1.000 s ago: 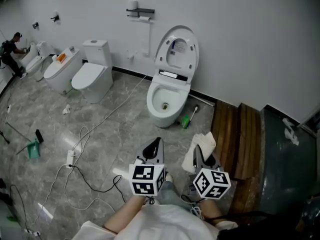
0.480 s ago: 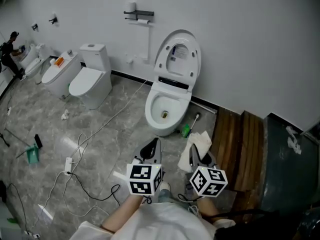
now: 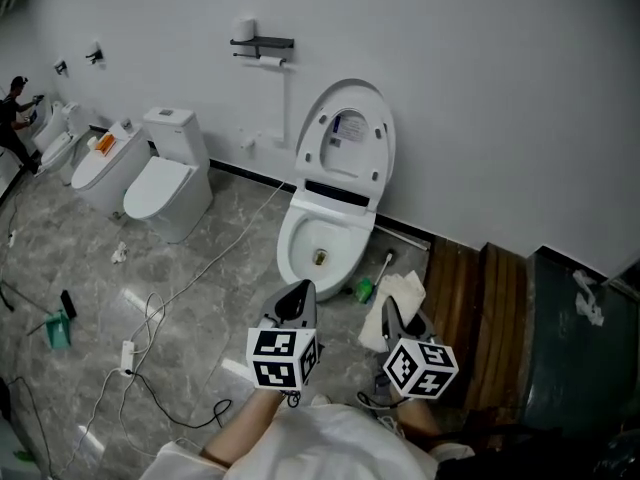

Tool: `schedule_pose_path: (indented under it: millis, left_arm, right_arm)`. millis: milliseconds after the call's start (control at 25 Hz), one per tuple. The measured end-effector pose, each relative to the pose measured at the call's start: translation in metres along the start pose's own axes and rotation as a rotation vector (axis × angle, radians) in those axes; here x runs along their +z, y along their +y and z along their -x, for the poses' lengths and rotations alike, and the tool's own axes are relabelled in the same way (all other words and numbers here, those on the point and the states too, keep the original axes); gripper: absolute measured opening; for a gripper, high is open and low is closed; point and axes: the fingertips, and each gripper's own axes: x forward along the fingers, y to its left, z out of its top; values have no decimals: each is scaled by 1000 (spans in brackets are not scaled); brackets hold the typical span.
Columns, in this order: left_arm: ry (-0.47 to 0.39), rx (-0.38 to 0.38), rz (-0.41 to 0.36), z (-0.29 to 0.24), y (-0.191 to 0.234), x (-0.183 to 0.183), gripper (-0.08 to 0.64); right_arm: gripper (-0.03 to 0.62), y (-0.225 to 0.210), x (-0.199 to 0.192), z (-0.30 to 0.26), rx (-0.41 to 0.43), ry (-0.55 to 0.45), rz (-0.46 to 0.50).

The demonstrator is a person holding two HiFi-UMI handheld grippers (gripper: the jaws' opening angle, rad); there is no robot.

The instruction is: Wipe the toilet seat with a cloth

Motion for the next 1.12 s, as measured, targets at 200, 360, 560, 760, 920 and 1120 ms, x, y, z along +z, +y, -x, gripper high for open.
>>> schedule_pose_path:
  millis: [200,360,560,760,920,1120]
  left_arm:
    - [31,1,11,-38,1,-1,11]
    - [48,-9,12,-65,5,-2,11]
    - [61,-34,4,-107,20,3,11]
    - [55,-59,-14,-162,45,29,11]
    - [60,-78,-29,-203,70,51,11]
    - [69,-97,-34,-253,101,75,11]
  right_arm:
    - [94,-17,8,-32,-1,24,-15]
    - [94,-24,9,-56,-6,41,-26]
    - [94,-35,6,-95,-31,75,-44]
    - [94,-29,32,-153,-41,67,-62]
    - [94,-16,55,-205,-38,54,-63]
    - [94,-3,77,-268,-36,53,-59]
